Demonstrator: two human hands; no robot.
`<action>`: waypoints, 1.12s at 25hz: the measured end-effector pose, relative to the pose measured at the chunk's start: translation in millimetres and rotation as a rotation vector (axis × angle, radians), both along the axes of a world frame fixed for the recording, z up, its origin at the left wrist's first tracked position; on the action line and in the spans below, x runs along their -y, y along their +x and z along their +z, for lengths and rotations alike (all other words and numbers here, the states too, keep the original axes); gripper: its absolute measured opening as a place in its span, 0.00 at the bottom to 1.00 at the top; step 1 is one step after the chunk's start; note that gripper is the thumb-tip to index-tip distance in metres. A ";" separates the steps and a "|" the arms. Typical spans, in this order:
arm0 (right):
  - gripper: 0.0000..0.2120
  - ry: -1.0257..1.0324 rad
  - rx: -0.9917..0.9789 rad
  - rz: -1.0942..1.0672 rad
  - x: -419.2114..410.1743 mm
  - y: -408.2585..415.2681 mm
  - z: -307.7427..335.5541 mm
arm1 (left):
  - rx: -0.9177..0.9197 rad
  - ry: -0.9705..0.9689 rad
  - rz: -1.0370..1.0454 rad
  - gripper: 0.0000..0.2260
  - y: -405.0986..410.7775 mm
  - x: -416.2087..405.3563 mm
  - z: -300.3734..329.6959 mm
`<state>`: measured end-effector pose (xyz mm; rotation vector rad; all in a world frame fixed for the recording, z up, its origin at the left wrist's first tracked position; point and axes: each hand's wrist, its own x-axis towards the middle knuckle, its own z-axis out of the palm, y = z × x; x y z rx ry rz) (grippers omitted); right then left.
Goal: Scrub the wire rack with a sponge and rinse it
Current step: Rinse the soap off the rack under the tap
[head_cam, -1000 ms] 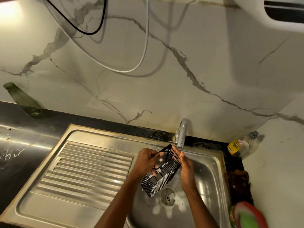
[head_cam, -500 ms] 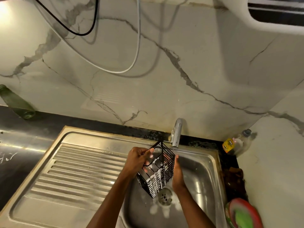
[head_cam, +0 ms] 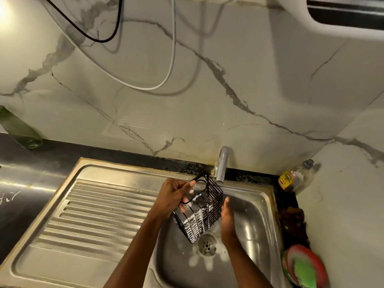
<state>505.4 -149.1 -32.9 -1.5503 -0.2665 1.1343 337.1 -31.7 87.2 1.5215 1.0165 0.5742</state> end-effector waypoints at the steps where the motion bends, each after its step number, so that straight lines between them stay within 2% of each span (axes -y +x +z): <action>1: 0.38 -0.030 -0.019 0.011 1.7 -0.1 -10.1 | 0.007 -0.006 0.016 0.16 -3.0 -1.7 1.9; 3: 0.38 -0.016 -0.061 0.037 -1.2 3.3 -28.6 | 0.010 -0.012 0.026 0.17 -8.2 -2.9 4.3; 7: 0.43 -0.010 -0.093 0.021 -18.9 6.4 0.0 | 0.054 -0.064 0.066 0.17 -10.6 -14.8 9.2; 10: 0.37 0.030 -0.048 0.056 -27.5 8.7 26.8 | 0.018 -0.012 -0.025 0.16 -5.4 -18.4 8.2; 13: 0.20 0.209 -0.040 -0.013 -45.0 3.4 60.6 | -0.037 0.063 -0.073 0.16 -0.3 -7.3 -8.4; 14: 0.19 0.221 -0.039 -0.023 -49.9 2.8 68.1 | -0.033 0.052 -0.061 0.17 0.3 -5.6 -12.5; 17: 0.20 0.346 -0.203 -0.037 -52.3 6.4 51.7 | 0.032 -0.035 -0.015 0.18 1.1 -6.1 -16.6; 19: 0.21 0.265 -0.065 -0.056 -37.3 2.5 39.7 | 0.049 -0.077 -0.029 0.16 0.1 -6.2 -17.3; 22: 0.17 0.132 -0.048 0.105 -26.6 7.5 29.9 | 0.024 -0.113 -0.114 0.17 -2.8 -11.4 -16.7; 24: 0.16 0.145 -0.002 0.187 -37.4 18.4 36.2 | -0.044 -0.114 -0.200 0.17 -3.5 -18.0 -20.2; 28: 0.11 0.146 -0.018 0.185 -59.0 28.8 50.5 | -0.112 -0.107 -0.309 0.16 5.0 -14.0 -29.6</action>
